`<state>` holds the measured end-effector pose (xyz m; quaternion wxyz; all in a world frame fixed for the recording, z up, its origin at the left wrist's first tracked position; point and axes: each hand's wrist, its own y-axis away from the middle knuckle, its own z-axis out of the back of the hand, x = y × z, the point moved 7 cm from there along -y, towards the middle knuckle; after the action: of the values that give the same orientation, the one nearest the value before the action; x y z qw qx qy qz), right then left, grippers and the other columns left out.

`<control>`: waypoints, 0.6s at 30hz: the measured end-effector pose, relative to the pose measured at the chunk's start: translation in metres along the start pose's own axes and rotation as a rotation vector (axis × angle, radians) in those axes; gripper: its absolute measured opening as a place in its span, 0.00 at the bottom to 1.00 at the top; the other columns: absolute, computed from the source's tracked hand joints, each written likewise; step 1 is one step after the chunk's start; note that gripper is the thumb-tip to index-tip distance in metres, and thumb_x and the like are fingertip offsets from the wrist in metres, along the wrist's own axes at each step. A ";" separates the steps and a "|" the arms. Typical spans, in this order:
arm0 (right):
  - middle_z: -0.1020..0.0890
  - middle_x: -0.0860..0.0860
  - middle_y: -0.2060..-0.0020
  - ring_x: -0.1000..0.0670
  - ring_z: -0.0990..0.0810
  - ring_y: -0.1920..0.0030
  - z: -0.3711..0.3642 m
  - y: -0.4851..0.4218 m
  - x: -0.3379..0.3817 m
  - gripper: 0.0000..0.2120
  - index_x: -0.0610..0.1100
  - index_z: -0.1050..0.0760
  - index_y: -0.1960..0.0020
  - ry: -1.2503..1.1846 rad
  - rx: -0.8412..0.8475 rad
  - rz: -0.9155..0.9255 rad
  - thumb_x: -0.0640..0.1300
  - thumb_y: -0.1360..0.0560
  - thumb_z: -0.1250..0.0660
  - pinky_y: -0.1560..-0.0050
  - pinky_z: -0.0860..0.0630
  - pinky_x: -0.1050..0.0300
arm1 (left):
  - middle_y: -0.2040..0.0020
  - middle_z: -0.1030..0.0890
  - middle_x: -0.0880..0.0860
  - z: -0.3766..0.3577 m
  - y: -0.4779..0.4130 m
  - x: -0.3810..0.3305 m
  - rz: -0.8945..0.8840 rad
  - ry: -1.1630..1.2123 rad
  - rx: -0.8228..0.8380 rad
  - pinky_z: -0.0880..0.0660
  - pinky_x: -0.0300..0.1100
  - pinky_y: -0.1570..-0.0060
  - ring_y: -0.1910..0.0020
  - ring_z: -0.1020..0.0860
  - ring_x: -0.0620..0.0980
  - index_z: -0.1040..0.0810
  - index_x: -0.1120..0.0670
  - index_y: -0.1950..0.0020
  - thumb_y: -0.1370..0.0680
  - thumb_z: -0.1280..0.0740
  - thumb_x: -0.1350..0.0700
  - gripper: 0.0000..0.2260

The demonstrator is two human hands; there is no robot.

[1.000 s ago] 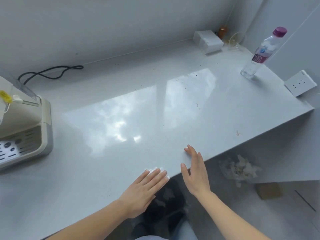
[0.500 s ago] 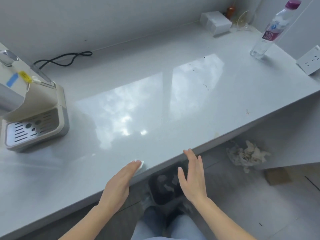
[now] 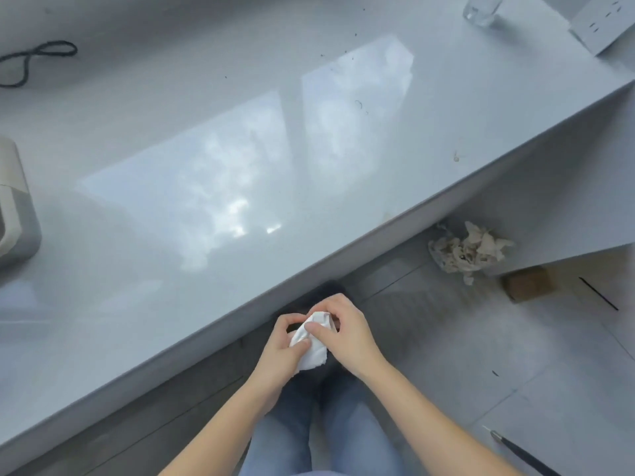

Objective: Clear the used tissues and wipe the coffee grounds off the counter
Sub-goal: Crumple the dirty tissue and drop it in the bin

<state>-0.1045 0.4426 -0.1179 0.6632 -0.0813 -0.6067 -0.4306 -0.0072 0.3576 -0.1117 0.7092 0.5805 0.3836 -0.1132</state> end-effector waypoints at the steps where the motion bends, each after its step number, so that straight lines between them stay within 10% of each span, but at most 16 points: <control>1: 0.23 0.57 0.56 0.56 0.22 0.55 0.001 -0.003 -0.010 0.03 0.53 0.24 0.59 0.047 0.020 -0.027 0.47 0.31 0.30 0.52 0.22 0.52 | 0.48 0.18 0.55 -0.006 -0.010 0.009 0.041 -0.003 -0.018 0.19 0.49 0.55 0.53 0.17 0.54 0.28 0.48 0.45 0.25 0.36 0.59 0.10; 13: 0.22 0.51 0.61 0.50 0.23 0.60 0.001 -0.013 -0.069 0.03 0.44 0.24 0.61 0.281 -0.332 0.075 0.41 0.28 0.33 0.62 0.25 0.50 | 0.58 0.19 0.52 -0.055 -0.079 0.068 0.292 0.129 0.001 0.26 0.42 0.51 0.55 0.22 0.47 0.21 0.54 0.57 0.21 0.45 0.54 0.13; 18: 0.16 0.54 0.49 0.54 0.20 0.48 -0.022 0.006 -0.078 0.10 0.47 0.18 0.48 0.344 -0.285 0.139 0.42 0.26 0.35 0.35 0.31 0.52 | 0.46 0.20 0.59 -0.058 -0.084 0.087 0.511 0.709 0.018 0.28 0.47 0.39 0.44 0.22 0.55 0.23 0.61 0.43 0.19 0.48 0.45 0.23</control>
<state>-0.0759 0.4693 -0.1892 0.7667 -0.1412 -0.4109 -0.4726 -0.0231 0.4096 -0.2339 0.5339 0.6657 0.4466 0.2689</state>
